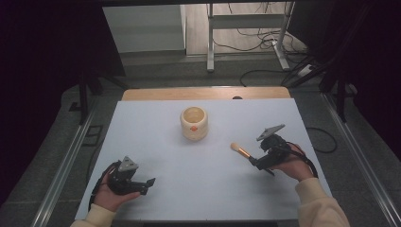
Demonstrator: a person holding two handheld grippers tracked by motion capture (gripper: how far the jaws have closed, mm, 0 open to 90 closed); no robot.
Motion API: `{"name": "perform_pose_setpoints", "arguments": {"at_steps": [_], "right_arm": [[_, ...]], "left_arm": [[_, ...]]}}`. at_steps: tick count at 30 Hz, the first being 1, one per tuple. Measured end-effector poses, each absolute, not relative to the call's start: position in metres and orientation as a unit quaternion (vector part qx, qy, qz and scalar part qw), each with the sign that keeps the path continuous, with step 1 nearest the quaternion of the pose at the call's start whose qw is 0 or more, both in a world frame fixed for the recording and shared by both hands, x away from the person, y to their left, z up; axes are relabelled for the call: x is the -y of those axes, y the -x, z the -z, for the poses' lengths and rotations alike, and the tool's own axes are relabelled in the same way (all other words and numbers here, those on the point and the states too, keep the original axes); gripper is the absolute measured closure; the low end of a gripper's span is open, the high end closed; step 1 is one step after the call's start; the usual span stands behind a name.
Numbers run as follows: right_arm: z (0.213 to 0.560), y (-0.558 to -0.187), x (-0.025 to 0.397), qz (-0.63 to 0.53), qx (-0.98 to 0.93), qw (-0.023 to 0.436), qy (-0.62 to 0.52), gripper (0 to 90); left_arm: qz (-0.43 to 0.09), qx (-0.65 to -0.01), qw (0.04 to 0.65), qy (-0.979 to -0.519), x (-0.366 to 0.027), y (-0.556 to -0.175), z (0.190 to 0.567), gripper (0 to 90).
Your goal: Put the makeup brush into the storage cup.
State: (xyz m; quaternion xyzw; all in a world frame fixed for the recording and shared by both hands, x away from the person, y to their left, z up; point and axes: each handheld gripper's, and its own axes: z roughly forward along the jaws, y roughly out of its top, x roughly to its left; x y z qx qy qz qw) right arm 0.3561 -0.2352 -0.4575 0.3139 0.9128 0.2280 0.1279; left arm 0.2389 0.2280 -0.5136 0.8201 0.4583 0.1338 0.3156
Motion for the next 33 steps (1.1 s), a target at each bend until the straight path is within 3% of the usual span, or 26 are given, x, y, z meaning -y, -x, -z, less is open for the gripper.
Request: {"name": "perform_pose_setpoints", "arguments": {"at_steps": [22, 33], "right_arm": [[0.477, -0.376, 0.219, -0.181, -0.924, 0.112, -0.317, 19.4], [0.482, -0.384, 0.209, -0.158, -0.931, 0.096, -0.314, 27.4]], "left_arm": [[-0.132, -0.456, 0.315, -0.822, -0.228, -0.239, 0.514, 13.6], [-0.132, -0.455, 0.315, -0.822, -0.228, -0.239, 0.514, 13.6]]}}
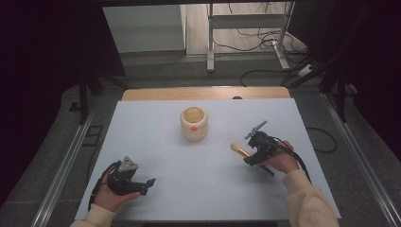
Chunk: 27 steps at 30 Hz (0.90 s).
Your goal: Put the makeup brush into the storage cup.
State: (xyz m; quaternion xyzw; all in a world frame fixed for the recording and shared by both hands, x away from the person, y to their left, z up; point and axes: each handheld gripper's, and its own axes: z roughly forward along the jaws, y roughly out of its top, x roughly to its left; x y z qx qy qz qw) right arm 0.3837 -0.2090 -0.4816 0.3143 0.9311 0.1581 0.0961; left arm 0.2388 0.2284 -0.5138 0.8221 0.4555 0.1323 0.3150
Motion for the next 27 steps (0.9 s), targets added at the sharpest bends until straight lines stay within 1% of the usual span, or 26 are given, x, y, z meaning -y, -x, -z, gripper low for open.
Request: {"name": "perform_pose_setpoints", "arguments": {"at_steps": [7, 15, 27], "right_arm": [[0.484, -0.388, 0.205, -0.151, -0.934, 0.089, -0.312, 37.4], [0.489, -0.391, 0.202, -0.138, -0.936, 0.082, -0.314, 41.5], [0.493, -0.395, 0.2, -0.125, -0.938, 0.069, -0.317, 55.2]], "left_arm": [[-0.132, -0.455, 0.315, -0.823, -0.229, -0.239, 0.514, 13.6], [-0.132, -0.454, 0.315, -0.823, -0.229, -0.239, 0.514, 13.6], [-0.132, -0.455, 0.316, -0.822, -0.229, -0.239, 0.514, 13.6]]}}
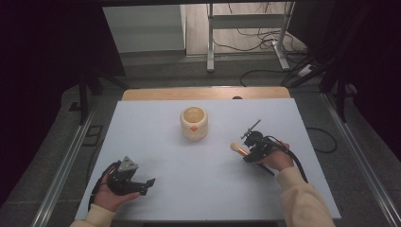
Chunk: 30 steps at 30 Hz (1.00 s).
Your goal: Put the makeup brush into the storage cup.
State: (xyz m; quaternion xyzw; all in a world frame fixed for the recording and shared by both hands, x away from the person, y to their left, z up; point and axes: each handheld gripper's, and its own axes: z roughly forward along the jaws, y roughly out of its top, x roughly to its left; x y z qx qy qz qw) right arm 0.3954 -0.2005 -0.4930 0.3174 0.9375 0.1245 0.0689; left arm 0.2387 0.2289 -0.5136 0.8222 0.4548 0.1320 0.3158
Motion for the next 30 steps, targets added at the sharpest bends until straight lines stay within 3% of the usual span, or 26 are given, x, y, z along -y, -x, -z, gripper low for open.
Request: {"name": "perform_pose_setpoints", "arguments": {"at_steps": [16, 28, 30], "right_arm": [[0.4918, -0.3981, 0.195, -0.105, -0.941, 0.049, -0.318, 78.1], [0.4906, -0.3992, 0.194, -0.1, -0.943, 0.045, -0.315, 79.8], [0.4898, -0.3985, 0.1943, -0.097, -0.942, 0.062, -0.316, 79.9]], "left_arm": [[-0.133, -0.455, 0.316, -0.822, -0.2293, -0.2383, 0.5134, 13.6], [-0.134, -0.455, 0.316, -0.822, -0.2296, -0.2384, 0.5134, 13.6], [-0.133, -0.456, 0.316, -0.821, -0.2296, -0.2384, 0.5135, 13.6]]}}
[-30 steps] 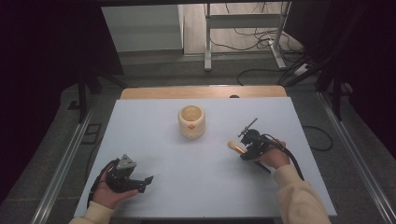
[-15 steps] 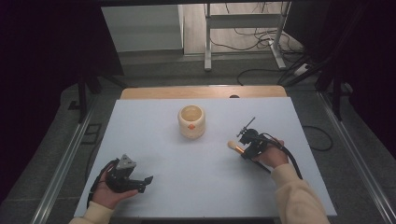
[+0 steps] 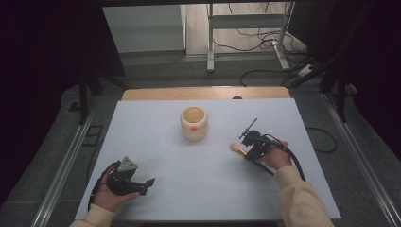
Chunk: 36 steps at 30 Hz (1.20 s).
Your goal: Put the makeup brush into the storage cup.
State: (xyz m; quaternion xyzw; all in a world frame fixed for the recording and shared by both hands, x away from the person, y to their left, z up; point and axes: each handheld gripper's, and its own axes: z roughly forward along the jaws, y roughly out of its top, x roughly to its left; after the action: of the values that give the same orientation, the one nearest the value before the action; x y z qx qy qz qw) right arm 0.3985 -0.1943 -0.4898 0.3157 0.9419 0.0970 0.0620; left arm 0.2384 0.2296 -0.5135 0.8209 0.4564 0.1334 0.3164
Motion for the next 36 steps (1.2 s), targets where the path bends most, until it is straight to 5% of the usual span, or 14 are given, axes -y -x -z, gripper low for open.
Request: {"name": "perform_pose_setpoints", "arguments": {"at_steps": [36], "right_arm": [[0.432, -0.381, 0.215, -0.229, -0.916, 0.094, -0.315, 80.0]], "left_arm": [[-0.134, -0.457, 0.316, -0.821, -0.229, -0.239, 0.513, 13.6]]}}
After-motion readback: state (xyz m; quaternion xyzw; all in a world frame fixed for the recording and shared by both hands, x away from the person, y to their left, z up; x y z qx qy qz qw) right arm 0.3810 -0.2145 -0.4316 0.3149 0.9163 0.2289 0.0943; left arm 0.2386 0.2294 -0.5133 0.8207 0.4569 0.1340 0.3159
